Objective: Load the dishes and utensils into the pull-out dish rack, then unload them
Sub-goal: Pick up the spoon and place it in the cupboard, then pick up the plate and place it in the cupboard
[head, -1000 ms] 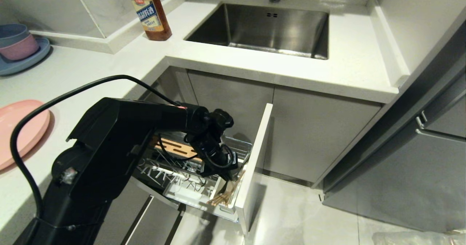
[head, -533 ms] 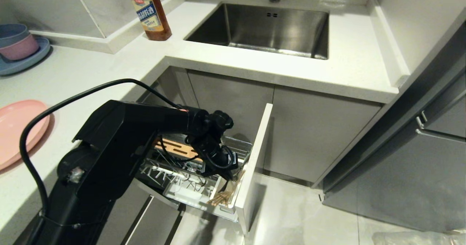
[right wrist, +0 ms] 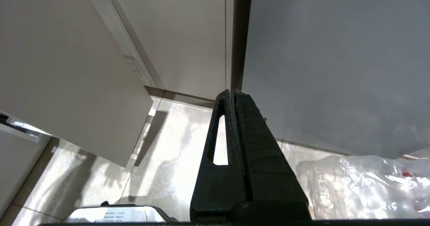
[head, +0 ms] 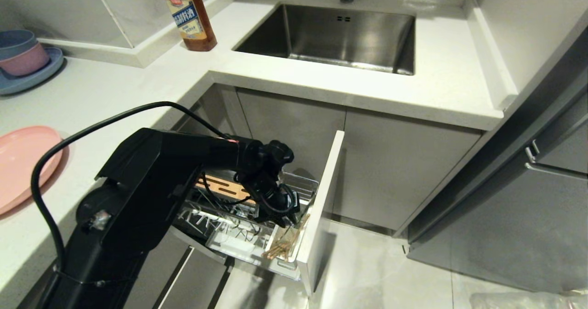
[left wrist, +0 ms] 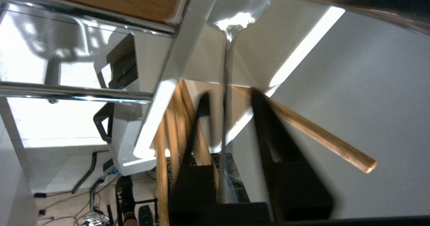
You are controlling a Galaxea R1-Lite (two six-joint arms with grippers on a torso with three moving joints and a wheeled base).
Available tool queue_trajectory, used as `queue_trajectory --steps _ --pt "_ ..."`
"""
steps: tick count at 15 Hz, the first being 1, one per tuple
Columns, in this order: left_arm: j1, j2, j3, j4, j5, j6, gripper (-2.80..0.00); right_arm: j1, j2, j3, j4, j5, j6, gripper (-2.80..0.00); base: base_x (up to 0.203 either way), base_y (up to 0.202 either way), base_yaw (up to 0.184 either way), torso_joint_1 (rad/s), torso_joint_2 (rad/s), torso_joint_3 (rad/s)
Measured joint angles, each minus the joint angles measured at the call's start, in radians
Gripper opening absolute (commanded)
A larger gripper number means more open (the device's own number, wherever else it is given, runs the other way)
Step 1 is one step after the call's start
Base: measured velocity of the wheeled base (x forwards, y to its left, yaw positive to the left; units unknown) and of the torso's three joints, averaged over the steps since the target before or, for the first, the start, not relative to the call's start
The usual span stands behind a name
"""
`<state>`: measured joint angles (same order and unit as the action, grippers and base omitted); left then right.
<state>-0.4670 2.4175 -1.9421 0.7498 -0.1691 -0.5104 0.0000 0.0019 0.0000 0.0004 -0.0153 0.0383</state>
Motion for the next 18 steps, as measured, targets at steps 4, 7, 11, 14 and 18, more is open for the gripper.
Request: queue_trajectory --steps 4,7,11,14,18 --pt "-0.001 -0.021 0.001 0.002 0.010 -0.013 0.00 0.000 0.000 0.000 0.000 0.000 0.000 -2.80 0.000 0.000 0.000 0.000 0.00 0.000" --pt "-0.001 -0.059 0.002 0.007 0.032 -0.029 0.00 0.000 0.000 0.000 0.000 0.000 0.000 -2.80 0.000 0.000 0.000 0.000 0.00 0.000" --pt "-0.001 -0.141 0.004 0.023 0.117 -0.048 -2.80 0.000 0.000 0.000 0.000 0.000 0.000 -2.80 0.000 0.000 0.000 0.000 0.00 0.000" --pt "0.001 -0.225 0.015 0.074 0.128 -0.050 -2.80 0.000 0.000 0.000 0.000 0.000 0.000 -2.80 0.000 0.000 0.000 0.000 0.00 0.000" --pt "0.004 -0.379 0.076 0.119 0.141 -0.052 -2.80 0.000 0.000 0.000 0.000 0.000 0.000 -2.80 0.000 0.000 0.000 0.000 0.00 0.000"
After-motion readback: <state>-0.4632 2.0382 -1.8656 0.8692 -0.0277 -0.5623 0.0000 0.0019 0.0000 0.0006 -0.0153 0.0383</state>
